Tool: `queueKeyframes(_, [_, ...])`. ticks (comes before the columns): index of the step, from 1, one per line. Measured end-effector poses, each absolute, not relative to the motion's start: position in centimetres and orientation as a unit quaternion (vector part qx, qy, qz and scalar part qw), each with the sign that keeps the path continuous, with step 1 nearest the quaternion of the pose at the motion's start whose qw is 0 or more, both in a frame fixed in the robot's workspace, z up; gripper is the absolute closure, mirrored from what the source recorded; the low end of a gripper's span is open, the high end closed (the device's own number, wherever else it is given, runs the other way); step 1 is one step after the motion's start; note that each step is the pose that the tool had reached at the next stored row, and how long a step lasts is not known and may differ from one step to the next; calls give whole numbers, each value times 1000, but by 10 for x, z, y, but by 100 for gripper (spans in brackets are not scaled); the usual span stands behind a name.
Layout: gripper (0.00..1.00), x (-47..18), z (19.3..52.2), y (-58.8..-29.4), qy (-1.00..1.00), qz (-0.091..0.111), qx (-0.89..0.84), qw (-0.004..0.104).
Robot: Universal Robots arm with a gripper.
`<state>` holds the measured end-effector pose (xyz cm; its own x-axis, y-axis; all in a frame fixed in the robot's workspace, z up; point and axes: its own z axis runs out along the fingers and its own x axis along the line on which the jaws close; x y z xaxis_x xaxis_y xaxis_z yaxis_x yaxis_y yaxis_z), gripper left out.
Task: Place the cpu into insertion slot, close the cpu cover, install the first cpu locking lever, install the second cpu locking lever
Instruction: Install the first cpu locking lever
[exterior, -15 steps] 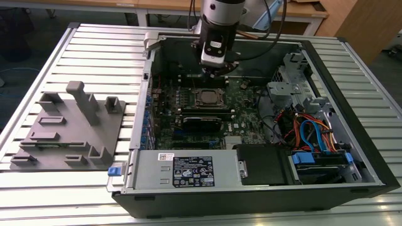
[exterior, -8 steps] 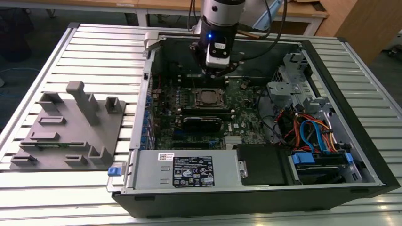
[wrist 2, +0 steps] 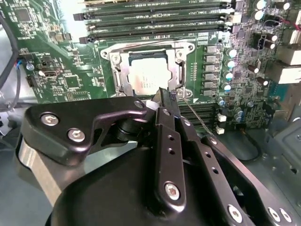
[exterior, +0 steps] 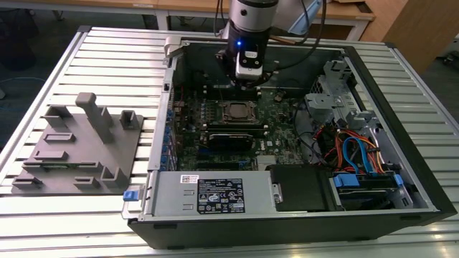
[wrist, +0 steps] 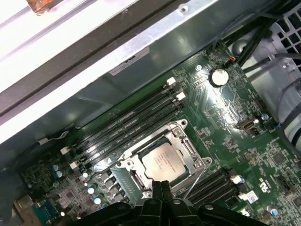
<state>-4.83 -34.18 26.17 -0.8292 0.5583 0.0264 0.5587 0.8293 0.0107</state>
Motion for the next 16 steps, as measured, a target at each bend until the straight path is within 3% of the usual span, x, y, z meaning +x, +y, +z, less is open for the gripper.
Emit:
queueKeyframes(6, [90, -50, 259, -342, -960, -26, -278, 16])
queueKeyframes(16, [90, -50, 258, -342, -977, -28, -210, 18])
